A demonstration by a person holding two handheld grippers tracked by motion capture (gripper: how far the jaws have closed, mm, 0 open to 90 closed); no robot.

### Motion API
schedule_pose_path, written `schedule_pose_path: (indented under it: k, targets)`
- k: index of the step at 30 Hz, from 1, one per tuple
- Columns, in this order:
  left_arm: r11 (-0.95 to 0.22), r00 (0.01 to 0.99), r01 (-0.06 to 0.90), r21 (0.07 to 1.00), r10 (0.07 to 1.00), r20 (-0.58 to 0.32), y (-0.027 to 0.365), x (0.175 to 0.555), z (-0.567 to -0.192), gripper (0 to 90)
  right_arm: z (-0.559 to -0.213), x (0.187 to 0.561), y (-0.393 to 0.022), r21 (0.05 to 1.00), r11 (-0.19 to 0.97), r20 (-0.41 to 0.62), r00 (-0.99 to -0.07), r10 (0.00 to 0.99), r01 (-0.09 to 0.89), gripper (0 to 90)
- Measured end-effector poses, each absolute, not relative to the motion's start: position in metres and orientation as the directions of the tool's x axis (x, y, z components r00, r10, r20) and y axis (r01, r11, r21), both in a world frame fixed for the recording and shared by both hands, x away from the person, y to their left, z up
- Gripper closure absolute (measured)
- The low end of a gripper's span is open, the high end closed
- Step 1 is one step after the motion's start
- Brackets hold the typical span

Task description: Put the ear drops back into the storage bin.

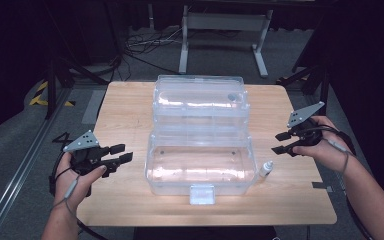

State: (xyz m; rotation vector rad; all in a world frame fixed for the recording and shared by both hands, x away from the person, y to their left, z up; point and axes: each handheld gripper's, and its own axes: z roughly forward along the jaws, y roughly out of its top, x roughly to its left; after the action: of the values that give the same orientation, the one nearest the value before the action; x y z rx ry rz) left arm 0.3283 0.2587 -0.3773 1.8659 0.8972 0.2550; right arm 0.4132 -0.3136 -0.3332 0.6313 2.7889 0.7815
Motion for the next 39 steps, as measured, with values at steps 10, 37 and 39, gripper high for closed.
schedule_pose_path:
  k: [10,37,39]
  targets:
    - [-0.215,0.697,0.474,0.854,0.685,-0.215,0.26,0.328,-0.378,52.7,-0.355,0.416,-0.3,0.439,0.821,-0.025,-0.908,0.418,0.366,47.7]
    - [-0.208,0.691,0.48,0.852,0.689,-0.221,0.265,0.328,-0.379,52.5,-0.397,0.423,-0.28,0.194,0.919,-0.012,-0.936,0.353,0.344,55.1]
    - [-0.208,0.691,0.479,0.853,0.688,-0.221,0.265,0.328,-0.379,52.5,-0.398,0.423,-0.28,0.185,0.921,-0.013,-0.936,0.352,0.344,56.7]
